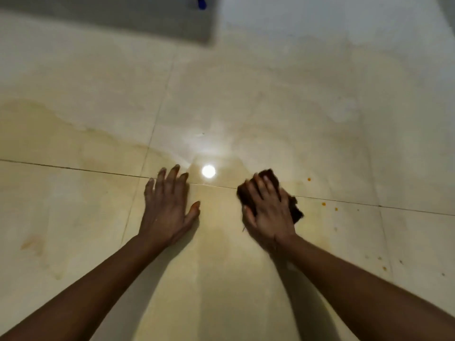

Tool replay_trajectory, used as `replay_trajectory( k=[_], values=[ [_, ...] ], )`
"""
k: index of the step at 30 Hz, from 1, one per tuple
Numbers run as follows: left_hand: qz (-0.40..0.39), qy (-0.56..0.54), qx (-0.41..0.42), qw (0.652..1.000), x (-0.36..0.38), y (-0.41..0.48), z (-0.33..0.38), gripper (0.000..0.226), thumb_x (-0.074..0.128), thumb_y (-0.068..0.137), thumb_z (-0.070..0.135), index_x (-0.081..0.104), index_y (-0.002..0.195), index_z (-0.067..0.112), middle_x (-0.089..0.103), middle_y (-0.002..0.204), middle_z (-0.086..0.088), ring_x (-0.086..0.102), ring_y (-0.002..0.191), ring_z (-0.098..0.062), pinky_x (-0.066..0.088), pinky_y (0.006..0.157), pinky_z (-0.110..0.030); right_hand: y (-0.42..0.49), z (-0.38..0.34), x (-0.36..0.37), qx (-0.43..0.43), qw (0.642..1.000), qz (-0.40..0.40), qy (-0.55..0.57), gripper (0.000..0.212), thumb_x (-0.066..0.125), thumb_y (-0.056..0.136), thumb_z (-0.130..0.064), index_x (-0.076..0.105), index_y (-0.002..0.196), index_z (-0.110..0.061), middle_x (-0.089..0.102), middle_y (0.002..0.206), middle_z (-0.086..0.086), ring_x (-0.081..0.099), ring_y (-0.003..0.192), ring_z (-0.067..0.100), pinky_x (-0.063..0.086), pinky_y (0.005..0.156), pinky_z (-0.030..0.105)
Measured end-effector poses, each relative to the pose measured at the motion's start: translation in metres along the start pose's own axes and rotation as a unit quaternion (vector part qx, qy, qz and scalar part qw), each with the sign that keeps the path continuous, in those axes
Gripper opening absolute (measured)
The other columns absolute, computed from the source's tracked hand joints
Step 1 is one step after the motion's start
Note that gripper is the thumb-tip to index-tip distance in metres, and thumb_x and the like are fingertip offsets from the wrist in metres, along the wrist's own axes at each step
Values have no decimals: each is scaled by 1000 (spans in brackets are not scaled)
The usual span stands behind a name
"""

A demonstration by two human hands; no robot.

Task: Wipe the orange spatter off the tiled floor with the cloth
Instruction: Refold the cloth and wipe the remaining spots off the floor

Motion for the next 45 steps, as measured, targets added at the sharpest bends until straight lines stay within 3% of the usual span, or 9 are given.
replay_trajectory(
  k=[3,9,14,18,25,30,36,42,45],
  values=[
    [8,-8,85,996,4,34,53,74,26,88,58,30,147,13,19,160,-10,13,147,-32,13,114,-53,61,46,-18,92,995,30,-28,64,27,94,-46,18,154,-27,10,164,1,3,150,16,6,119,46],
    [-74,40,200,976,24,62,134,84,9,84,61,22,151,12,11,162,-8,8,148,-31,13,114,-49,-74,124,-20,157,986,50,-21,65,26,94,-47,14,155,-27,7,164,-1,1,150,16,9,120,48],
    [-101,51,259,959,47,66,182,80,9,88,59,15,152,13,7,162,-7,5,148,-30,10,116,-47,-18,141,-25,232,971,62,2,61,31,97,-45,18,153,-25,12,163,3,5,150,21,8,118,51],
    [-109,47,302,946,60,70,208,75,10,92,57,12,153,13,4,163,-7,2,149,-29,7,117,-46,-115,127,-11,193,978,74,20,65,32,94,-46,19,154,-26,12,163,1,5,150,19,10,119,50],
    [-97,24,343,934,76,67,257,73,18,93,56,18,152,13,9,162,-7,7,149,-27,10,116,-47,-126,172,-9,306,948,86,15,63,34,92,-46,23,150,-24,18,161,3,12,148,23,14,116,52],
    [-72,42,321,943,87,62,251,69,25,95,52,22,151,13,17,161,-6,12,147,-28,10,116,-46,-202,138,8,202,977,62,11,66,40,93,-47,23,153,-27,17,162,1,10,149,19,17,118,51],
    [-67,56,326,941,88,64,255,69,28,95,52,24,151,12,19,160,-8,15,147,-29,11,116,-48,-147,166,-8,337,937,91,22,64,35,90,-47,28,149,-23,22,161,4,15,148,24,18,114,53],
    [-75,55,324,942,85,64,255,69,28,94,52,23,151,12,19,160,-7,15,146,-30,13,116,-50,-209,140,5,201,978,50,14,67,43,92,-46,21,153,-28,15,163,0,10,150,19,21,116,53],
    [-71,55,323,942,87,64,257,69,29,93,51,26,149,10,21,159,-9,17,146,-31,15,115,-50,-187,172,0,288,955,70,4,64,39,91,-47,27,151,-26,20,161,1,15,148,21,23,113,55]
  ],
)
Point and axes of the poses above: each hand's wrist, its own y-axis towards the middle knuckle, its own x-axis out of the palm, z = x × y, the point moved 1 cm from there along y, towards the middle knuckle
